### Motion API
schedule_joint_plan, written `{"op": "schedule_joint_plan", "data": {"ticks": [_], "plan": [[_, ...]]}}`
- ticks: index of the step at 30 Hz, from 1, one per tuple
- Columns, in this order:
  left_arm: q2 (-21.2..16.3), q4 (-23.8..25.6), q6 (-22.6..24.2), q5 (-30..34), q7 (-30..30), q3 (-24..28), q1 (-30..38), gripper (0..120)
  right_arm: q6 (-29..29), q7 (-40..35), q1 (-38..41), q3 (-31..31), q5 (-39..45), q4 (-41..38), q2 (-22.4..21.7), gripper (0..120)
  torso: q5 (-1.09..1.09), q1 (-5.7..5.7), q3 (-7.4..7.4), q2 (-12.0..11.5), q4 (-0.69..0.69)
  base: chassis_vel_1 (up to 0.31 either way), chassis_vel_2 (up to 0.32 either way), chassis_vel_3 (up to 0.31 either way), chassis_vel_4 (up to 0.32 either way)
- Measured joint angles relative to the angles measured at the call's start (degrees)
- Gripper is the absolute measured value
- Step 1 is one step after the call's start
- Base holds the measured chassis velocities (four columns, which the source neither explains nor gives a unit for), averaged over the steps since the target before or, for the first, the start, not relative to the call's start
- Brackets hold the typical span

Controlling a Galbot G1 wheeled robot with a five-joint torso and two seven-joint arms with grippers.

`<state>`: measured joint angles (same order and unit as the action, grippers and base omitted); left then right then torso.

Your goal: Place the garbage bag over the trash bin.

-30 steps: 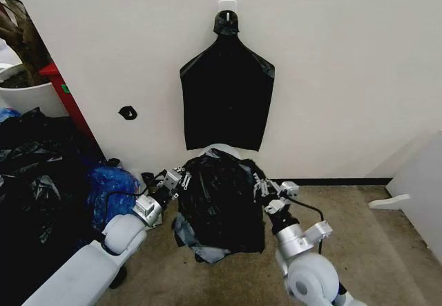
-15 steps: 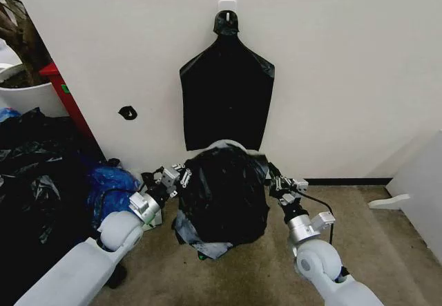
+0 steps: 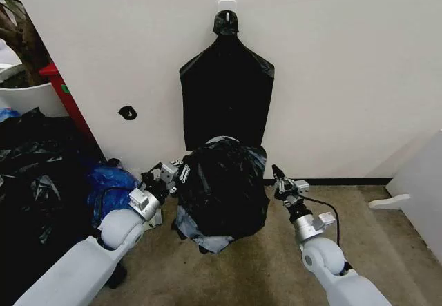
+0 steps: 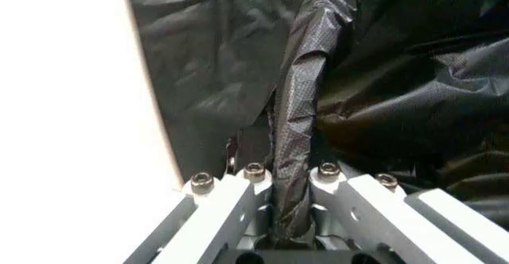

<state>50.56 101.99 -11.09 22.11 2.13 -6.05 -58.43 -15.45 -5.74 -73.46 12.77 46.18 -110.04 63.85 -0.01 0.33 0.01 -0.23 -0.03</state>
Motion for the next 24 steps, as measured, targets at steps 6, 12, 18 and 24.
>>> {"op": "schedule_joint_plan", "data": {"ticks": [6, 12, 18, 24], "plan": [[0.67, 3.65, 7.78, 4.14, -5.75, 0.56, -0.45, 1, -0.7, -2.65, -8.02, -2.49, -6.35, -16.39, -0.76, 41, 0.02, -0.01, -0.01, 0.0, 0.0, 0.0, 0.0, 0.0, 0.0], [1.23, 7.32, 15.31, 9.56, -11.14, 1.39, 0.59, 1, -2.19, 1.29, -15.98, -8.32, -29.86, -20.61, -3.22, 63, 0.02, 0.0, -0.01, 0.0, -0.02, 0.0, 0.0, 0.0, 0.0], [0.93, 8.52, 16.64, 9.53, -12.08, 1.59, 0.71, 1, -3.15, 4.35, -18.69, -9.04, -42.84, -18.07, -5.94, 80, 0.03, -0.01, -0.01, 0.0, 0.01, 0.0, 0.0, 0.0, 0.0], [0.41, 9.32, 16.15, 6.69, -11.8, 1.64, 0.12, 1, -3.53, 7.81, -19.89, -7.66, -52.51, -14.84, -9.49, 98, 0.03, -0.01, 0.0, 0.0, 0.01, 0.0, 0.0, 0.0, 0.0]]}}
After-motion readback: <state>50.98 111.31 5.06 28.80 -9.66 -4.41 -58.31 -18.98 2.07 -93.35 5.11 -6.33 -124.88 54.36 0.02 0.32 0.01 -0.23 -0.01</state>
